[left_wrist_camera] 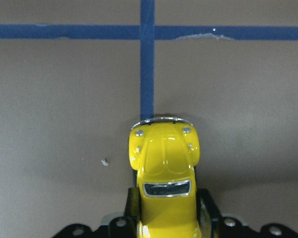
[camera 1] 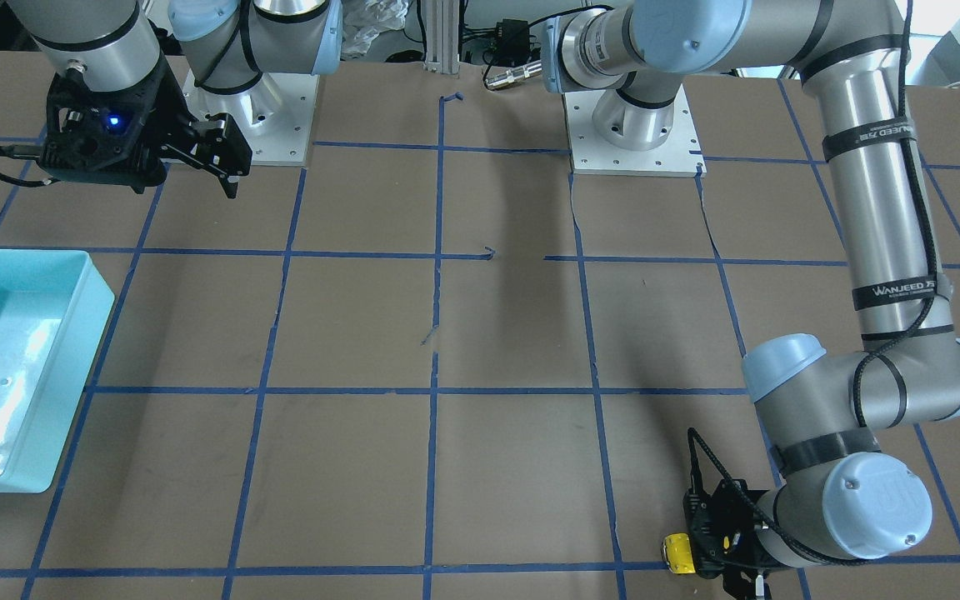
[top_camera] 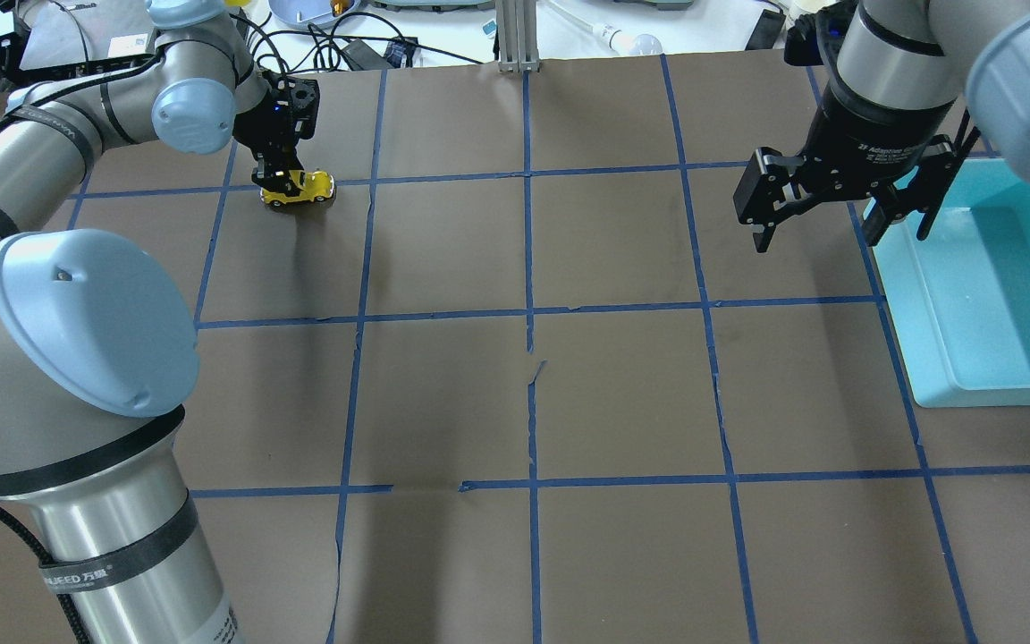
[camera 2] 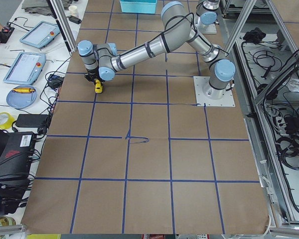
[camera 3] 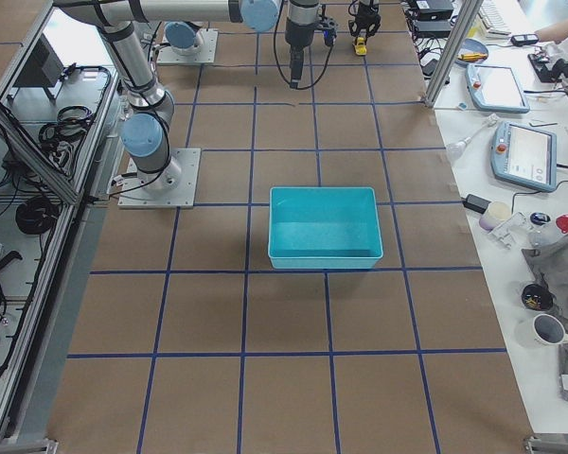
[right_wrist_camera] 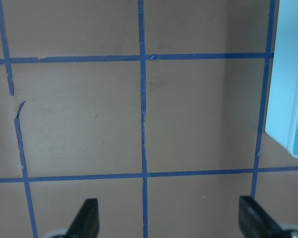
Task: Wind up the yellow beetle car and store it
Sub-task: 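Drag the car back toward the robot with the left gripper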
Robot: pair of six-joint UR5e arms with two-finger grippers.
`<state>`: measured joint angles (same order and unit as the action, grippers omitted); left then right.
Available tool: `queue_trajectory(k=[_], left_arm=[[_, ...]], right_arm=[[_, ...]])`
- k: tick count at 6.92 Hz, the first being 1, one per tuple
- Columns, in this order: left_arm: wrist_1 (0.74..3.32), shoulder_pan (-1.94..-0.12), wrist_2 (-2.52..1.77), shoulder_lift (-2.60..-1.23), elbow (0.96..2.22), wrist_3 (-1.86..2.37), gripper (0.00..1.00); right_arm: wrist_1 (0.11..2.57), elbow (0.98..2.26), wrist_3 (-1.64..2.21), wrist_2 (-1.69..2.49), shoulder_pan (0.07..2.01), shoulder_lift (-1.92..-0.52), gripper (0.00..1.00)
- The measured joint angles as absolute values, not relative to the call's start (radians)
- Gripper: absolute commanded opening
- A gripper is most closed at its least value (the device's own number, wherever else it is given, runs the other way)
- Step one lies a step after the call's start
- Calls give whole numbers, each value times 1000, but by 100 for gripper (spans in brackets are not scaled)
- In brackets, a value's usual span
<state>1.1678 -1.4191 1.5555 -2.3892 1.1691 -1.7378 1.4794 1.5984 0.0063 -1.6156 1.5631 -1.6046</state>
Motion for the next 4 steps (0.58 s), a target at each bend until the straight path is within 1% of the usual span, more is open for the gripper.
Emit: queue_trajectory(k=[4], left_arm=[[1167,-1409,1557,-2389,1170,-1784,0]], right_arm=[[1479,1598,7,-1618,1563,-1605,100]])
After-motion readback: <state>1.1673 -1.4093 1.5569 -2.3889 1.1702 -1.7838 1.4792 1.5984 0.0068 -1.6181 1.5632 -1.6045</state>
